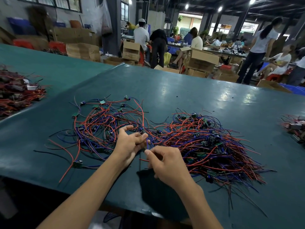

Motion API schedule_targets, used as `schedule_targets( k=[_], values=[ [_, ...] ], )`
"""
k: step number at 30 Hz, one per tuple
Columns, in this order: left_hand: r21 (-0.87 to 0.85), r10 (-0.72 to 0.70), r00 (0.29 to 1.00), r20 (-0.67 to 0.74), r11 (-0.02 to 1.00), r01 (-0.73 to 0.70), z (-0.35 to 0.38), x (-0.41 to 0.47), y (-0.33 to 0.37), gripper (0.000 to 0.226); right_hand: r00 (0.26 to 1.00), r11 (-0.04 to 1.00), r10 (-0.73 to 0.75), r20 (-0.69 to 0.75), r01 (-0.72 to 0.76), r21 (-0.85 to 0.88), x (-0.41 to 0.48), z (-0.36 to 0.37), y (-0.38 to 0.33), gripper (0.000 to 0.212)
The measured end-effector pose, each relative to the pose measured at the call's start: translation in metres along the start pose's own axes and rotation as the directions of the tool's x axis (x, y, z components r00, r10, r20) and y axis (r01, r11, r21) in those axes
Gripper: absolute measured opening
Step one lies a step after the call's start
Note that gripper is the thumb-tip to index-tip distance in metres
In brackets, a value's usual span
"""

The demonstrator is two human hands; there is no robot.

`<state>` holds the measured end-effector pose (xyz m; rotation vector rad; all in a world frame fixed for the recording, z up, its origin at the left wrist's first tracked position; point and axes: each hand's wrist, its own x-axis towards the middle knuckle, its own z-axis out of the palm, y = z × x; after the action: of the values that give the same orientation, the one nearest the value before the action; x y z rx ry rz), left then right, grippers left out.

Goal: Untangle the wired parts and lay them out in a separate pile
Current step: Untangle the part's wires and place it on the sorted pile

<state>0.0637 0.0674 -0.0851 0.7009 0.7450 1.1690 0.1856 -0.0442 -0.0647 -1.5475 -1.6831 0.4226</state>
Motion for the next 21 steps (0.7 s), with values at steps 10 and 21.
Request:
schedule_targets(
  k=[10,21],
  values=[
    [0.020,0.052,0.999,-0.010,0.998,-0.052,-0.001,0.007,-0.006,0.050,0.979,0.985,0.171,-0.110,-0.166,0.054,-0.039,0.010,0.001,0.033],
    [-0.331,-0.052,0.994,-0.101,0.943,0.016,-0.017,0.016,0.016,0.044,0.852,0.802,0.516,-0.088,-0.445,0.398,-0.044,0.008,-0.004,0.024]
  ],
)
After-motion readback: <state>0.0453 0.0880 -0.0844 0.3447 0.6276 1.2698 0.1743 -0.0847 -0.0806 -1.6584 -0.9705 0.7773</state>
